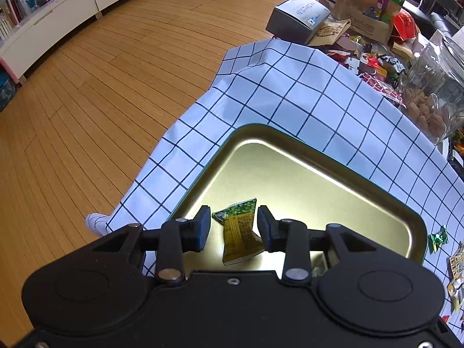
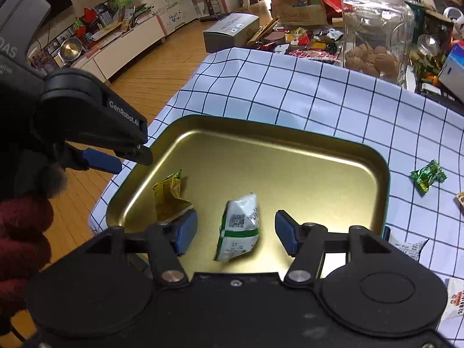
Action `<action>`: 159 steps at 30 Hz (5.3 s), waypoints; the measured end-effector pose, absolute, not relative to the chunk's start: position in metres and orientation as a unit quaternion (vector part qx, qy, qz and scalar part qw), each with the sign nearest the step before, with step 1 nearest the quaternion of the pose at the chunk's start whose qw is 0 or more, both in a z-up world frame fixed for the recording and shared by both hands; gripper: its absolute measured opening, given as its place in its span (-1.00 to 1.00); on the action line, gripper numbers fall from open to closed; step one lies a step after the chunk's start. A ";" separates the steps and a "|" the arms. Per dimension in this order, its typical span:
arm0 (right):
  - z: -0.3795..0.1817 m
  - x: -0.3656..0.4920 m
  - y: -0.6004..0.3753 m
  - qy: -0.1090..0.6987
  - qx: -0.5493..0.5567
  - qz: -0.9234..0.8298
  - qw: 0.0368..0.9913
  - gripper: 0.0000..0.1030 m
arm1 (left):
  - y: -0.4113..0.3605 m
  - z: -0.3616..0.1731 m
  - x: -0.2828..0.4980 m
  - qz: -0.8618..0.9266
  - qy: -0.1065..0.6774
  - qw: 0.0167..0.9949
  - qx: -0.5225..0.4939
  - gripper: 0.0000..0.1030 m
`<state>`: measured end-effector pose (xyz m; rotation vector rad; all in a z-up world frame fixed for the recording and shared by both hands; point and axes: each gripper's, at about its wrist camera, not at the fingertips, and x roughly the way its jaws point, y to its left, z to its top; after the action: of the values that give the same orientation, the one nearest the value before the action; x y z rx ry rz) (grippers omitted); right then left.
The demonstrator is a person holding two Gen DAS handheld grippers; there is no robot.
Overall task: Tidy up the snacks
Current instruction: 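Open the right tool to drop the green bag while the left drops the yellow packet into the tin, then withdraw both tools from the tin back toward the remaining snacks, then close the right tool on the white Hawthorn strip packet, then lift the Hawthorn packet with the right tool while the left approaches the red-and-white packet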
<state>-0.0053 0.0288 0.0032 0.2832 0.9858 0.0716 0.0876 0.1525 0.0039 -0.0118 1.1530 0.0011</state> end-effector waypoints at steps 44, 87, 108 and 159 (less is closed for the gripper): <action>0.038 -0.064 -0.081 0.425 0.122 -0.111 0.890 0.52 | 0.020 0.033 0.033 -0.091 0.460 0.883 0.027 -0.10; -0.019 -0.207 -0.339 0.476 0.401 -0.384 0.682 0.11 | -0.127 -0.014 -0.034 -0.233 0.587 0.769 0.103 -0.10; -0.045 -0.161 -0.336 0.515 0.326 -0.373 0.700 -0.27 | -0.129 -0.018 -0.008 -0.225 0.603 0.761 0.079 -0.11; 0.019 -0.153 -0.324 0.437 0.394 -0.303 0.750 -0.58 | -0.143 -0.039 -0.110 -0.428 0.494 0.678 0.336 -0.11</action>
<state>-0.1532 -0.3240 0.0186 0.8607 0.9542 -0.6615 -0.1098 -0.1425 -0.0390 0.7541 1.1107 -0.9621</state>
